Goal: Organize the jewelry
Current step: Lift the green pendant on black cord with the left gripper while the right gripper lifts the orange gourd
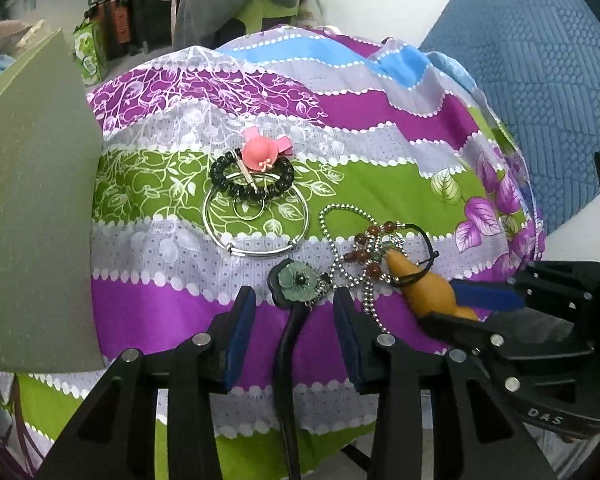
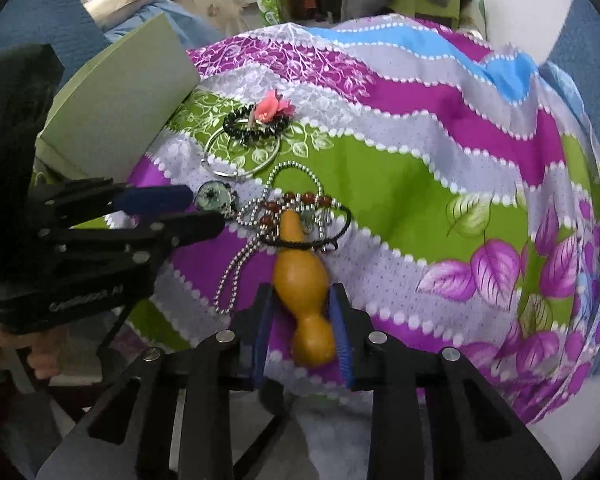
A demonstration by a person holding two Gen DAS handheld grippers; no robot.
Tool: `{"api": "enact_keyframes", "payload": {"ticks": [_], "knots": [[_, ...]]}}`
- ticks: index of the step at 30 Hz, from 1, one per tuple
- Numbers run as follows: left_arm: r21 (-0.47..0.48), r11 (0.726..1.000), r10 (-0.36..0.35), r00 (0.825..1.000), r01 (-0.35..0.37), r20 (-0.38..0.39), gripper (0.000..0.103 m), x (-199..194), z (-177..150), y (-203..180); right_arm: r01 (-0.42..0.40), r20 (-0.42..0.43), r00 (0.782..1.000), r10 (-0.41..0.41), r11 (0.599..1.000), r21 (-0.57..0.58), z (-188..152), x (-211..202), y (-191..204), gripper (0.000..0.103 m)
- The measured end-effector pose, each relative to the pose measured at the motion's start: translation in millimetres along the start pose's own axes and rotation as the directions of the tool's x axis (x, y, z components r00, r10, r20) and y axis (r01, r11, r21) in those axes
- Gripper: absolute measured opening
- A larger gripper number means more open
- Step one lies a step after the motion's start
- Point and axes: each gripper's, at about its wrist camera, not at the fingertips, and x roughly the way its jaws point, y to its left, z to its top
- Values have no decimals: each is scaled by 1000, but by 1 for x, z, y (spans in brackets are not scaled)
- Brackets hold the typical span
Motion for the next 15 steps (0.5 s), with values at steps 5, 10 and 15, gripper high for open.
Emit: {"api": "enact_keyframes", "payload": {"ticks": [5,10,15], "knots": [[15,1000,17,1000,-17,16,39,2,2,-3,-2,-20,1000,3,999,46,-8,-4,-1,25],[27,999,39,999,-40,38,31,5,1,-8,13,-21,1000,-11,997,80,-15,-9,-1,25],[4,999,34,998,-35,49,22,2,0,-7,52,-15,999,-51,985,162,-21,-16,-9,25]]}}
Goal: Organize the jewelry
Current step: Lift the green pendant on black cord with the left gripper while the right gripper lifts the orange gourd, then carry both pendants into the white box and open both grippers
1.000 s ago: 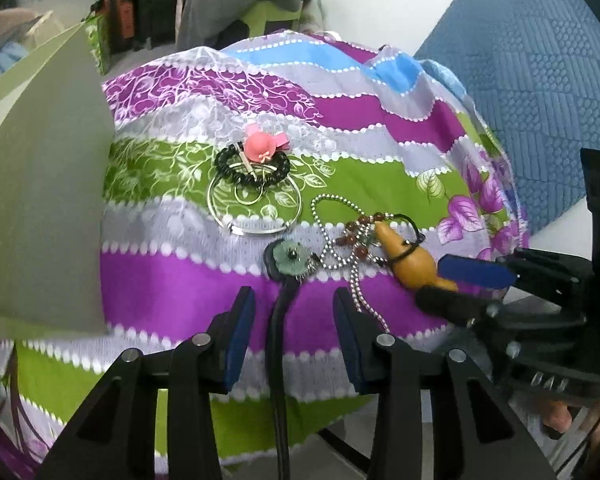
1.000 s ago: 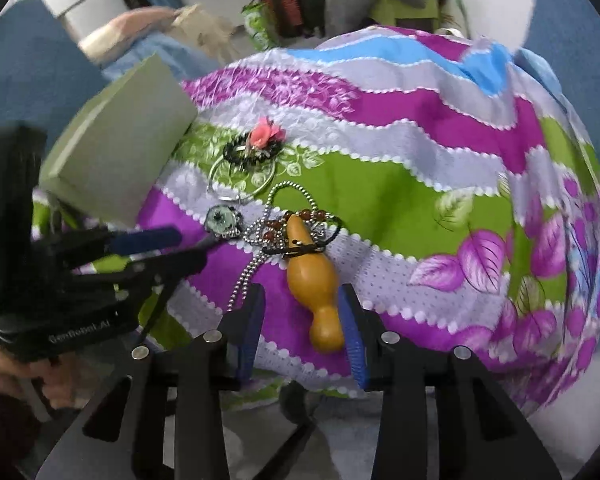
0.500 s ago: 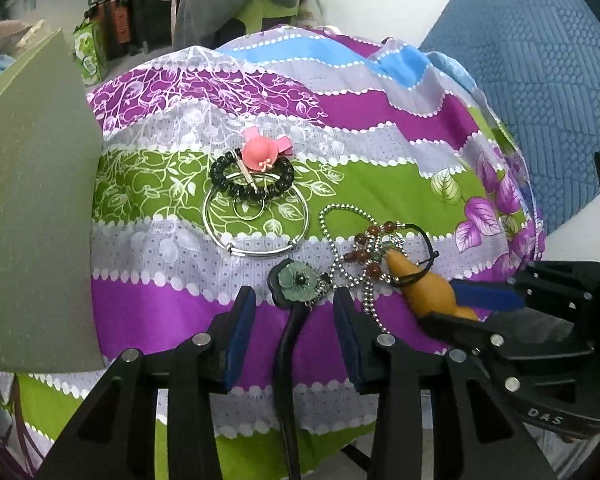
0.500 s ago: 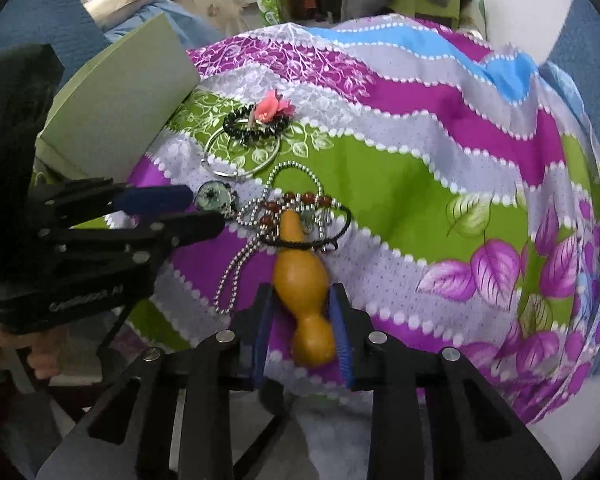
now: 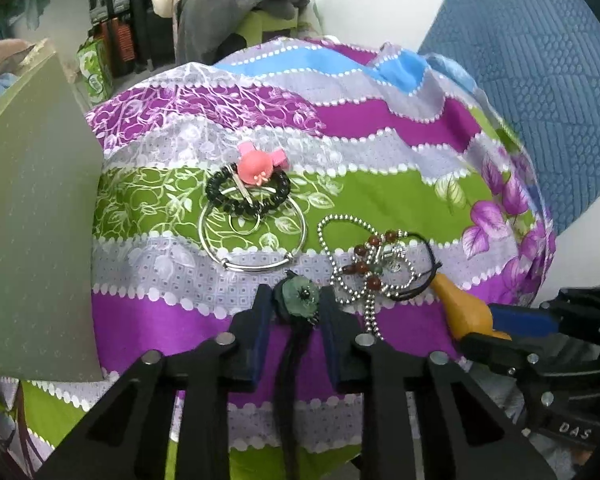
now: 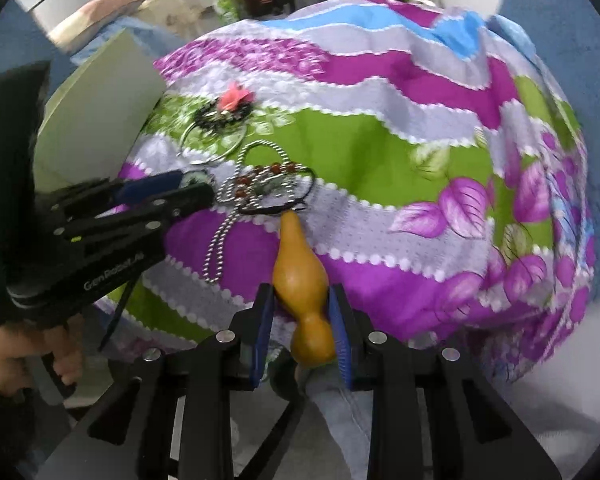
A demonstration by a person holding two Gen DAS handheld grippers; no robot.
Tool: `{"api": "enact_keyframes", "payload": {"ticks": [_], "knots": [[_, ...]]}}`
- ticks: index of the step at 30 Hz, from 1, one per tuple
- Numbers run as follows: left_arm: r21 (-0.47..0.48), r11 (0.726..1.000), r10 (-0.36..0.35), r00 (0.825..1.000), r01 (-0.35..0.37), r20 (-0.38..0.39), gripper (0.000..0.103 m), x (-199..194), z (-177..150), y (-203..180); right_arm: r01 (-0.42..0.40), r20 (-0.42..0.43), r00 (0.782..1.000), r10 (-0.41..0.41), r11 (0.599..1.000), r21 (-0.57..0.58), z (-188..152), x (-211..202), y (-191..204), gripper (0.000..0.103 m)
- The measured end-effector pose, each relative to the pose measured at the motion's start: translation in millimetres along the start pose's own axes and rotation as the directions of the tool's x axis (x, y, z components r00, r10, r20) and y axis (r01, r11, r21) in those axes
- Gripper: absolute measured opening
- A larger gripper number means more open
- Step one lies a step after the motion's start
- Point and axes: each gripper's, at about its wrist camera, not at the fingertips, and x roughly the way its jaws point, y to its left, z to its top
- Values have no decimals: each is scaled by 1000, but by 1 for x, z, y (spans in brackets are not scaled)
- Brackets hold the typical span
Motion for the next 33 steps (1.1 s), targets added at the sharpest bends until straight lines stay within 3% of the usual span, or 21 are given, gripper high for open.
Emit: {"api": "enact_keyframes", "payload": {"ticks": [12,33], "knots": [[-90,995,-42,999,44,28,18,-28,-3,20,44,109,992,-60,989,140,7,-25,-15,25],[-184,978,-82,990,103,118,18,-97,19,48,40,215,974,-77,984,172,41,-64,2,25]]}}
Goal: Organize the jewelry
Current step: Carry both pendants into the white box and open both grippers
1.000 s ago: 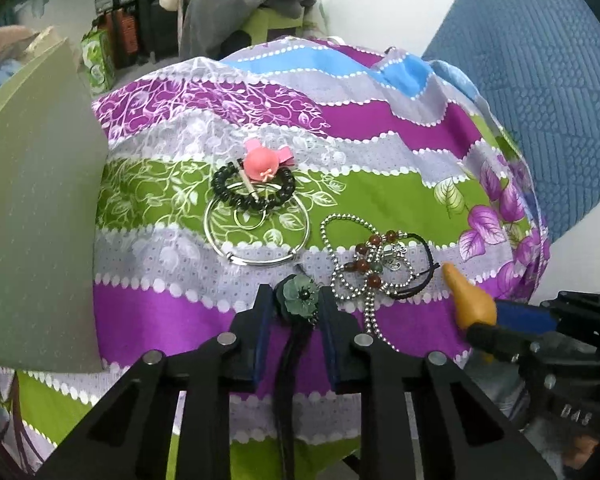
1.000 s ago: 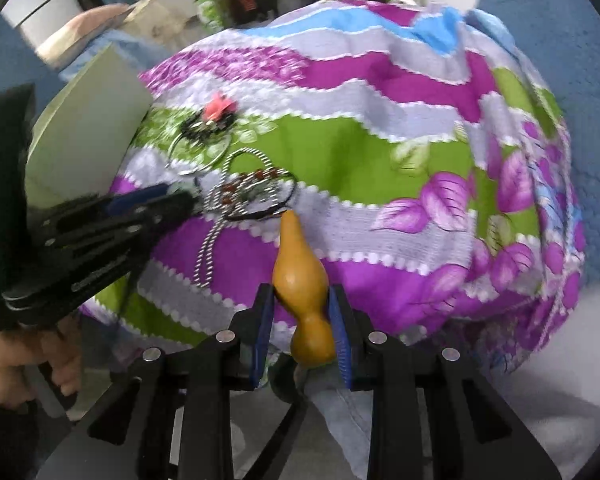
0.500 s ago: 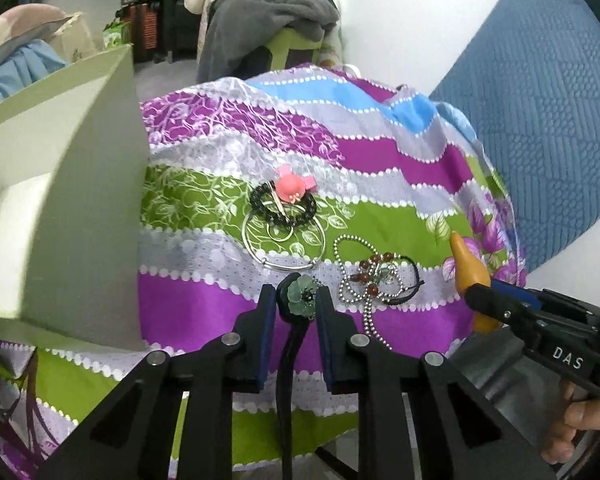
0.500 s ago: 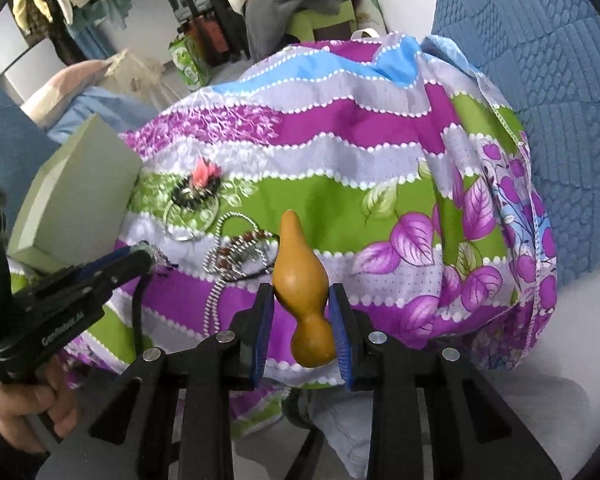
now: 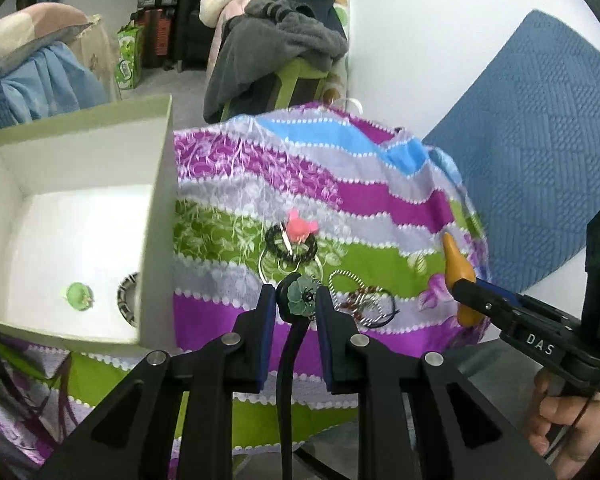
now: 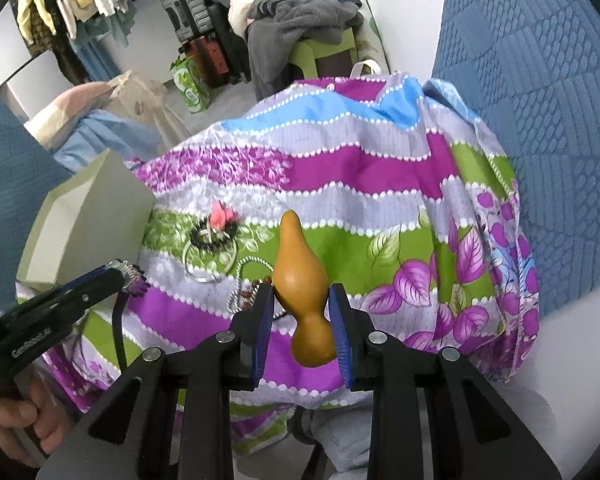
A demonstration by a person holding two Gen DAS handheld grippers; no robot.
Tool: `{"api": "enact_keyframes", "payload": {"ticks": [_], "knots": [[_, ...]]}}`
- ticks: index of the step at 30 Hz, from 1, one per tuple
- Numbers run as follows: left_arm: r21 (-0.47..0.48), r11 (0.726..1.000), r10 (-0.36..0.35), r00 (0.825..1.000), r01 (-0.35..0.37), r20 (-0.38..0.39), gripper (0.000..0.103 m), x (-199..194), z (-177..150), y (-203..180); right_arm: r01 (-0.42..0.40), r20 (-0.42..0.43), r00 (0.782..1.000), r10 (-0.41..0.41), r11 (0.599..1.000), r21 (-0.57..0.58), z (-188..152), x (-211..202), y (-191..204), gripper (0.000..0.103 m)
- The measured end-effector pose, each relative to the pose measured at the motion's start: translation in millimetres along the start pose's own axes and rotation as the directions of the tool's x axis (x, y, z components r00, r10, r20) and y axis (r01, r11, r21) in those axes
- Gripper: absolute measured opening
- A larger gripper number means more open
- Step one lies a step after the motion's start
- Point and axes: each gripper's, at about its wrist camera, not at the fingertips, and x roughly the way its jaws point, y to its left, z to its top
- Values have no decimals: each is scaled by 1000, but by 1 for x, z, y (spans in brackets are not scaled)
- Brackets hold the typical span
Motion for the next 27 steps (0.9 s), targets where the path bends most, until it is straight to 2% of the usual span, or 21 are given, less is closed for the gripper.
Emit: {"api": "enact_keyframes", "payload": {"ticks": [8,14,22,27], "knots": [[21,1000,8,997,-10,81,18,-60,45,-7,-6,76,997,8,1000,-20,37,-46,32,25],[14,1000,19,990,-21,140,18,-106,82,1,-15,136,990,21,999,-43,71,-77,61,25],[-12,999,46,976,-45,211,18,-165,124,32,-41,190,980,57,995,-85,114,-105,113,26],[-10,998,65,968,-64,244,18,-192,147,58,-40,230,971,65,993,-113,129,-115,148,26]]}}
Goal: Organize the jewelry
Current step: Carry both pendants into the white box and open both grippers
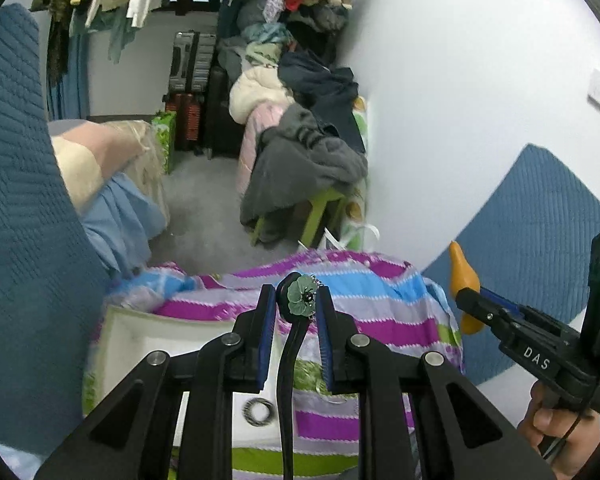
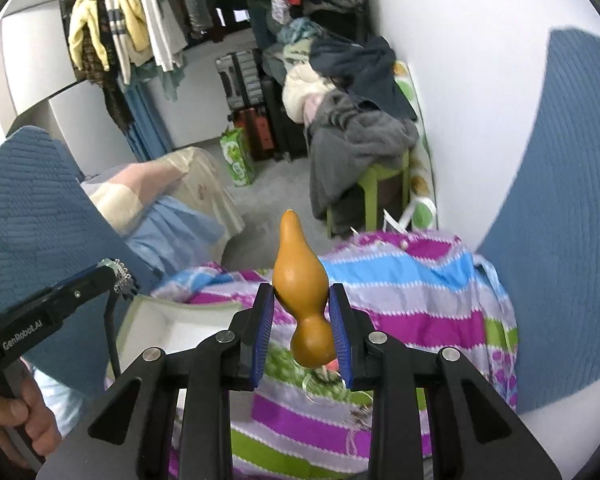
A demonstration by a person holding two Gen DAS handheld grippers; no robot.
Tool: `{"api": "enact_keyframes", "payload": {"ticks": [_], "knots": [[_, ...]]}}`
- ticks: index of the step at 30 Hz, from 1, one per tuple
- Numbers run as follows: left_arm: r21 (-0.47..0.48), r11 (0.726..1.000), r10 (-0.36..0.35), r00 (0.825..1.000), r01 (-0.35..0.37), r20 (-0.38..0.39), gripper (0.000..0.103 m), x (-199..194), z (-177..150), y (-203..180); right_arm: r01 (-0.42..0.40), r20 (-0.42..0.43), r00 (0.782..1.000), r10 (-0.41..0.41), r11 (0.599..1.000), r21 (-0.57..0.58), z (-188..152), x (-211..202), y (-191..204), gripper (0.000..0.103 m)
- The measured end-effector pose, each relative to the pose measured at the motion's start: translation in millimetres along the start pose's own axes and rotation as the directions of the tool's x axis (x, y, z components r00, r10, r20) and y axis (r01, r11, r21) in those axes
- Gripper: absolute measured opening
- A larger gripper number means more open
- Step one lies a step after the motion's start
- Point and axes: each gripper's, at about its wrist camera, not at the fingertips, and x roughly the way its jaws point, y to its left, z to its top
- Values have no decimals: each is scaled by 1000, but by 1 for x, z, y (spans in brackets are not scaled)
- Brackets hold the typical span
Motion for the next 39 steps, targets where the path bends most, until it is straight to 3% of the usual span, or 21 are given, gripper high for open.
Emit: {"api": "enact_keyframes", "payload": {"ticks": [7,15,22,27,31,39], "knots": [[-29,999,28,999,-28,-16,19,0,9,57,-27,-15,1000,26,999,-21,3,24,48,26],[-62,996,55,994,-61,-90,19,30,-7,115,-36,-64,997,34,999,-27,-9,69,90,26],[-78,993,72,984,-86,-164,19,61,-33,152,-1,-91,996,-2,999,-33,-33,103,101,26],[-82,993,64,971,-85,-230,19,80,-55,165,8,-155,988,-17,998,-60,-61,128,104,26],[-72,994,59,961,-81,-272,19,95,-74,166,-28,-234,972,8,996,-80,-84,149,113,26],[-95,991,58,941,-95,-333,21,115,-93,174,-85,-317,947,48,991,-104,-105,170,126,26]]}}
